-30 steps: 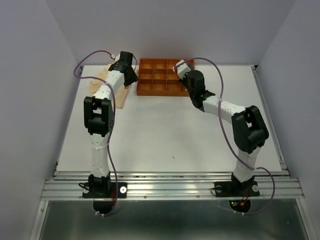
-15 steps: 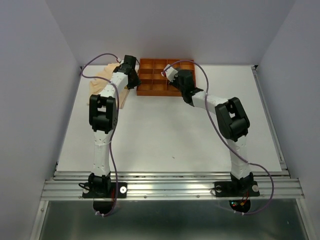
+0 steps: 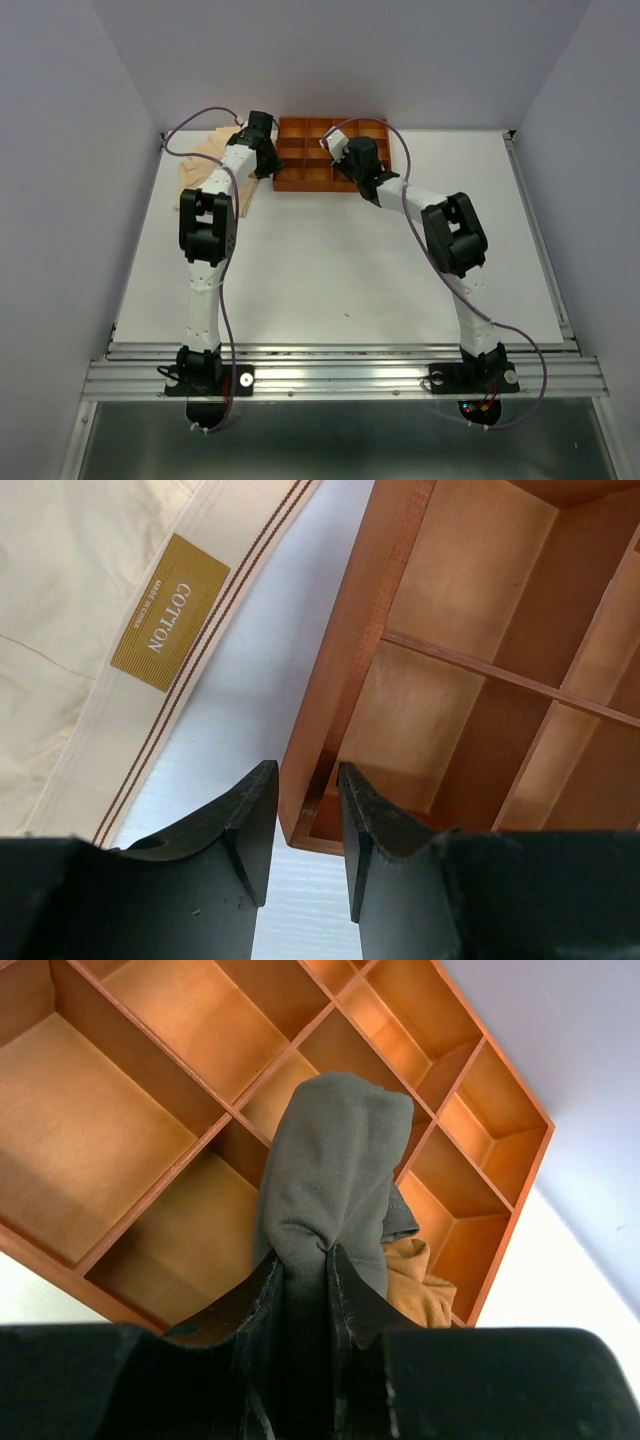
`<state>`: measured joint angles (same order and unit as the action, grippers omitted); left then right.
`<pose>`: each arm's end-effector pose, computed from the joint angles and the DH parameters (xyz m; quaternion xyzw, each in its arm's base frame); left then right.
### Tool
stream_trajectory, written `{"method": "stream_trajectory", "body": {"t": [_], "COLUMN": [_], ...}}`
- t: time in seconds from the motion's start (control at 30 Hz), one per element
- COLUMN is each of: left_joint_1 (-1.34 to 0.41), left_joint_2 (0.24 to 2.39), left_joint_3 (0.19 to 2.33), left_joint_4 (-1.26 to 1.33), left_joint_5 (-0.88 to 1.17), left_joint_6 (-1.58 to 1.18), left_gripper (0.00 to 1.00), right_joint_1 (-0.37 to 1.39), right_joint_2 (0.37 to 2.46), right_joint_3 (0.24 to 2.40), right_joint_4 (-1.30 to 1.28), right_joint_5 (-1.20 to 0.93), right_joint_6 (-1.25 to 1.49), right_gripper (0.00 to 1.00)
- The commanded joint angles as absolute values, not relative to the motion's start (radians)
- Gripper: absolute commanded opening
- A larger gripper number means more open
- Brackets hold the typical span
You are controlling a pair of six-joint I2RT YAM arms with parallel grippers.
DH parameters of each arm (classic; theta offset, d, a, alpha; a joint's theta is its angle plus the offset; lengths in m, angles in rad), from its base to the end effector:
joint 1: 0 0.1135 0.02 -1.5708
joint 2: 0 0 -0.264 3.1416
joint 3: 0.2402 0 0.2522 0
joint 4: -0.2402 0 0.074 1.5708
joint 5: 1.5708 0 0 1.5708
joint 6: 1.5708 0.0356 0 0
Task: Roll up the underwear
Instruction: Place the rolled underwear into the container
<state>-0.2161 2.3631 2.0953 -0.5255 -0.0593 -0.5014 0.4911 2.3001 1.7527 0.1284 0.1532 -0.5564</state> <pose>0.5249 -0.1131 0.2139 -0.1426 0.9140 -0.1073 0.3644 0.4753 0.2480 0.1897 -0.3821 0.7450 -0.0819 0.5406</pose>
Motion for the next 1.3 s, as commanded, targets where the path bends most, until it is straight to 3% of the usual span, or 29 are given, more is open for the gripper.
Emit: {"method": "stream_trajectory", "body": {"t": [0.0, 0.37, 0.5, 0.9, 1.03, 1.13, 1.27], "left_joint_1": [-0.215, -0.213, -0.213, -0.213, -0.213, -0.213, -0.21], "left_joint_2": [2.355, 2.378, 2.393, 2.411, 2.407, 2.405, 2.407], "left_joint_3": [2.129, 2.137, 2.131, 2.128, 2.129, 2.128, 2.129], "left_joint_4": [-0.531, -0.525, -0.52, -0.519, -0.523, -0.523, -0.526], "left_joint_5": [-0.057, -0.043, -0.022, -0.005, -0.011, -0.014, -0.008], "left_joint_6": [-0.477, -0.483, -0.489, -0.488, -0.491, -0.488, -0.491], "left_gripper": [0.41, 0.4, 0.34, 0.32, 0.32, 0.32, 0.32], "right_joint_1": [0.499, 0.48, 0.48, 0.471, 0.427, 0.405, 0.405], "right_joint_2": [2.378, 2.41, 2.454, 2.514, 2.477, 2.483, 2.51], "right_joint_3": [1.789, 1.798, 1.818, 1.844, 1.753, 1.753, 1.809], "right_joint_4": [0.014, -0.147, -0.184, -0.38, -0.382, -0.396, -0.436], "right_joint_5": [0.037, -0.288, -0.212, -0.009, -0.043, -0.218, -0.173], "right_joint_6": [-0.437, -0.289, -0.253, -0.057, -0.025, -0.047, -0.043], "right_gripper": [0.01, 0.01, 0.01, 0.01, 0.01, 0.01, 0.01]}}
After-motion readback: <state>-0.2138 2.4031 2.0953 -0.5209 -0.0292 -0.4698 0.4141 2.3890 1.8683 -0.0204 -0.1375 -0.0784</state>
